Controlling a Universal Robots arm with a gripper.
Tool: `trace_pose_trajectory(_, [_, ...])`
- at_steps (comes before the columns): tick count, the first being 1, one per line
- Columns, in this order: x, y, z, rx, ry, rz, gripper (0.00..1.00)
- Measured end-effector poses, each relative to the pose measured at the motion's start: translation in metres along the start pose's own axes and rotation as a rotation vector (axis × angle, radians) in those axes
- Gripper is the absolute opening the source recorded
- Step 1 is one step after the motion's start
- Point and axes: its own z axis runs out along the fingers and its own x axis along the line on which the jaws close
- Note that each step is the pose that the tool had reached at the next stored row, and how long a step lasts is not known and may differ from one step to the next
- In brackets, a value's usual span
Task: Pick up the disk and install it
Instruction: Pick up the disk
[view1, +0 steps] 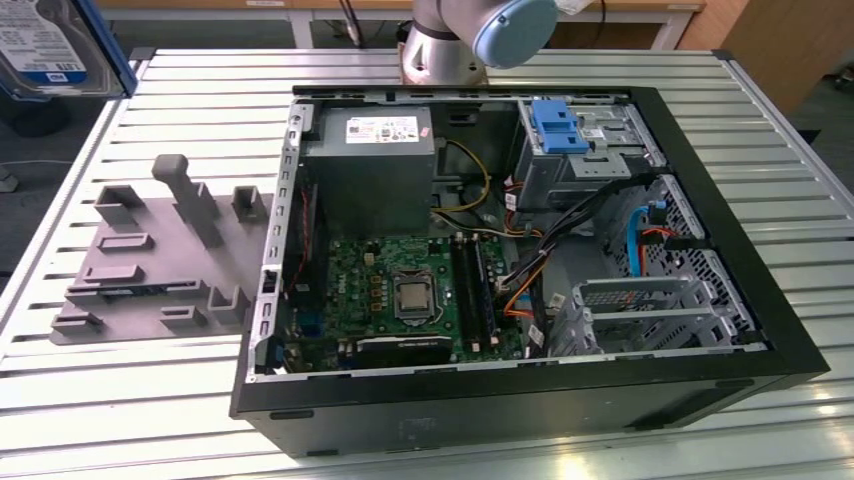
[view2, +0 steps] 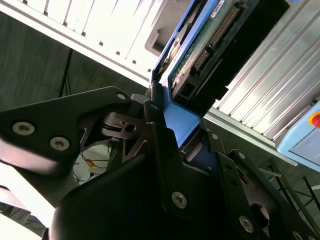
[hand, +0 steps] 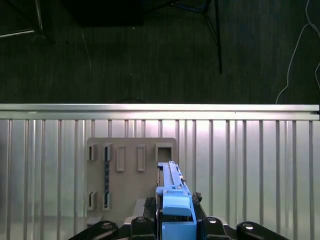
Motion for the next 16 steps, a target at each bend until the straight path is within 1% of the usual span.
trace_pose_trajectory(3, [0.0000, 0.0000, -0.0038, 0.0001, 0.0000, 0.000, 0.37])
trace_pose_trajectory(16, [-0.0001, 0.0003, -0.0238, -0.0002, 0.0001, 0.000, 0.37])
